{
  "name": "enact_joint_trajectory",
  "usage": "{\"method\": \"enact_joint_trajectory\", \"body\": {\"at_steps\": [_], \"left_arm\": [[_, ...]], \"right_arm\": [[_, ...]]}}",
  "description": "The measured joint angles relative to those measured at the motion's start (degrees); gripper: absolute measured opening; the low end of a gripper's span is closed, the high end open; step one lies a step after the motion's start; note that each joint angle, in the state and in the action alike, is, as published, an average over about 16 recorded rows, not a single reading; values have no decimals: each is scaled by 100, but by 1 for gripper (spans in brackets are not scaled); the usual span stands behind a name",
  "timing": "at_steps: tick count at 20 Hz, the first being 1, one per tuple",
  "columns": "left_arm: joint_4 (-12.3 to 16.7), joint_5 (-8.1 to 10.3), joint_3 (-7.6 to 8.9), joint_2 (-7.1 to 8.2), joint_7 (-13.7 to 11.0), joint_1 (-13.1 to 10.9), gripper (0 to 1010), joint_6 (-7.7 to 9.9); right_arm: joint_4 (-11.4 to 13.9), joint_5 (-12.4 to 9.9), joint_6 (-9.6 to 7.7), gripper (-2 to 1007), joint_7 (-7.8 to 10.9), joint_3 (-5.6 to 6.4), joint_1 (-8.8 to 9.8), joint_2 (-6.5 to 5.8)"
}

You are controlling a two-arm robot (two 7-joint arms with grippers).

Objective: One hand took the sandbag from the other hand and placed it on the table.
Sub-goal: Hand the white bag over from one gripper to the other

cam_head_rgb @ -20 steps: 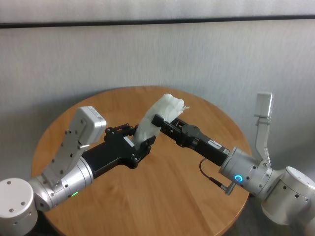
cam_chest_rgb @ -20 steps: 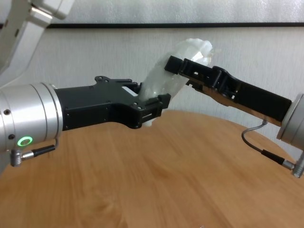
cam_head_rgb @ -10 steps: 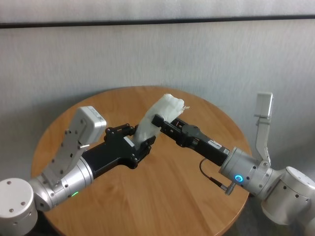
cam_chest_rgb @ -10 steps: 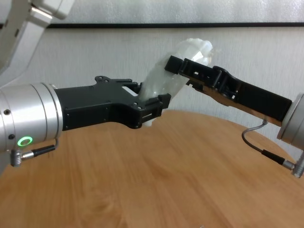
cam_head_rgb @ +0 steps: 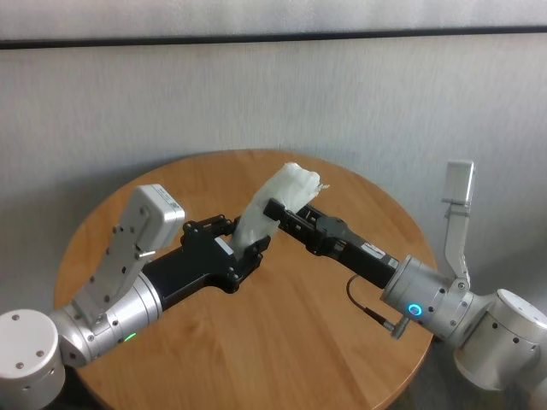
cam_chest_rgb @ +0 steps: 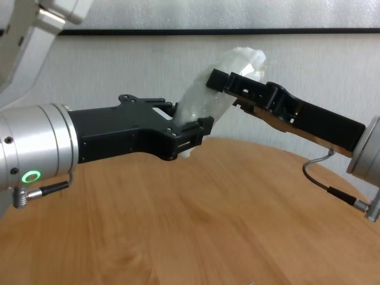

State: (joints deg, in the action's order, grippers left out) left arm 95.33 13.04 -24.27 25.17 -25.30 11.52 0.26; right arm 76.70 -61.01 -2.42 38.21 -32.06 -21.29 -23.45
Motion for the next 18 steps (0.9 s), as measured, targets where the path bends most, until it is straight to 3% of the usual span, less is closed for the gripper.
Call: {"method": "enact_joint_trajectory", "body": {"at_steps": [11,18], "left_arm": [[0,0,0,0,0,0,417,0],[0,0,0,0,0,-1,507,0]], "right_arm": [[-10,-15,-4,548,35,19,5,7],[-12,-37,-6,548,36,38,16,12]]}}
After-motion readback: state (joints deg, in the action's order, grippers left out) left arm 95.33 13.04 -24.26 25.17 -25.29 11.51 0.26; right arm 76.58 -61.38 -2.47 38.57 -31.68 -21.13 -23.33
